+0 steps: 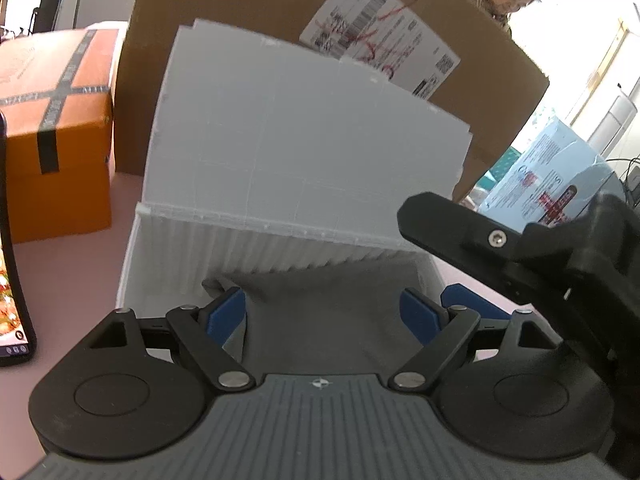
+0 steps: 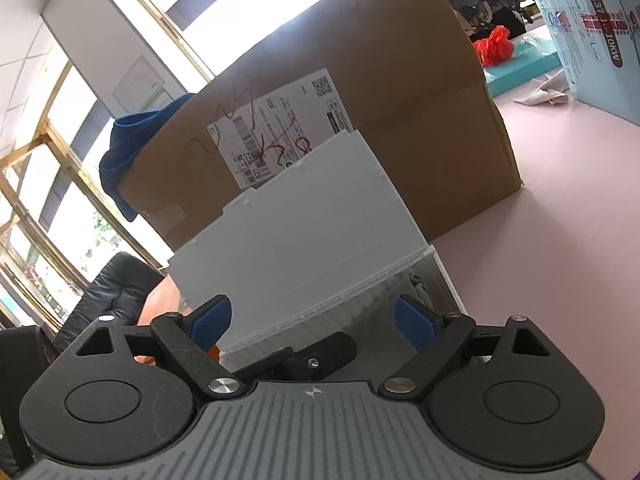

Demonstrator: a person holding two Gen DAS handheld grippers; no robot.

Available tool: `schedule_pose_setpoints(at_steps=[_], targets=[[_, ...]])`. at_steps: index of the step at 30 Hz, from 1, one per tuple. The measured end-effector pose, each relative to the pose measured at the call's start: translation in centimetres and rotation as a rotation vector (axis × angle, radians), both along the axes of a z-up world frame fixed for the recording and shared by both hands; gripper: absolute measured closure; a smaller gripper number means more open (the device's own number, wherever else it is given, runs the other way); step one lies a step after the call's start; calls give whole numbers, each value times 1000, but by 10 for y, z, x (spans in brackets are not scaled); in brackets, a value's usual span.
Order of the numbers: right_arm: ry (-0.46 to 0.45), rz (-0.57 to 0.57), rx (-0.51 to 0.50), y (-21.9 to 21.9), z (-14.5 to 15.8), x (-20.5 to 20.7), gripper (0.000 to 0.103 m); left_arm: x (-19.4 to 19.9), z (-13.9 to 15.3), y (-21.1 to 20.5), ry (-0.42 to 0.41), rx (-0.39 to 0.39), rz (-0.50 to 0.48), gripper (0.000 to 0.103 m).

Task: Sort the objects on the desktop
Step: 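Open the left gripper to release the grey cloth in the box, then withdraw both tools from the box and move them back over the white cloth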

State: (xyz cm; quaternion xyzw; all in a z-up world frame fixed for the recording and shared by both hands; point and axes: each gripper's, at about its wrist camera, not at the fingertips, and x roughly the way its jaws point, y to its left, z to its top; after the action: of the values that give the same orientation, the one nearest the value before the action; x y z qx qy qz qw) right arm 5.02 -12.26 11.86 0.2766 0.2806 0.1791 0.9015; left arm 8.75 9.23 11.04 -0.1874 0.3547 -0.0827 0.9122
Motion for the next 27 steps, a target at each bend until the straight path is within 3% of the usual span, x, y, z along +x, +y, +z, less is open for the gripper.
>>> schedule_pose_setpoints(at_steps=[9,17,23,27], targets=[[-23,-8,98,-18,12,-5,15,-13,19,14,-100,-23,64,18],[-87,-29,170,-35,28,-17,13,-27,31,18,-199,-50,60,17],[-138,-24,184,-36,38,-29,12,-36,35,-2,-275,4,-5,15],[-168,-40,182,-37,43,-34,12,-48,37,-21,-359,80,-49,14]])
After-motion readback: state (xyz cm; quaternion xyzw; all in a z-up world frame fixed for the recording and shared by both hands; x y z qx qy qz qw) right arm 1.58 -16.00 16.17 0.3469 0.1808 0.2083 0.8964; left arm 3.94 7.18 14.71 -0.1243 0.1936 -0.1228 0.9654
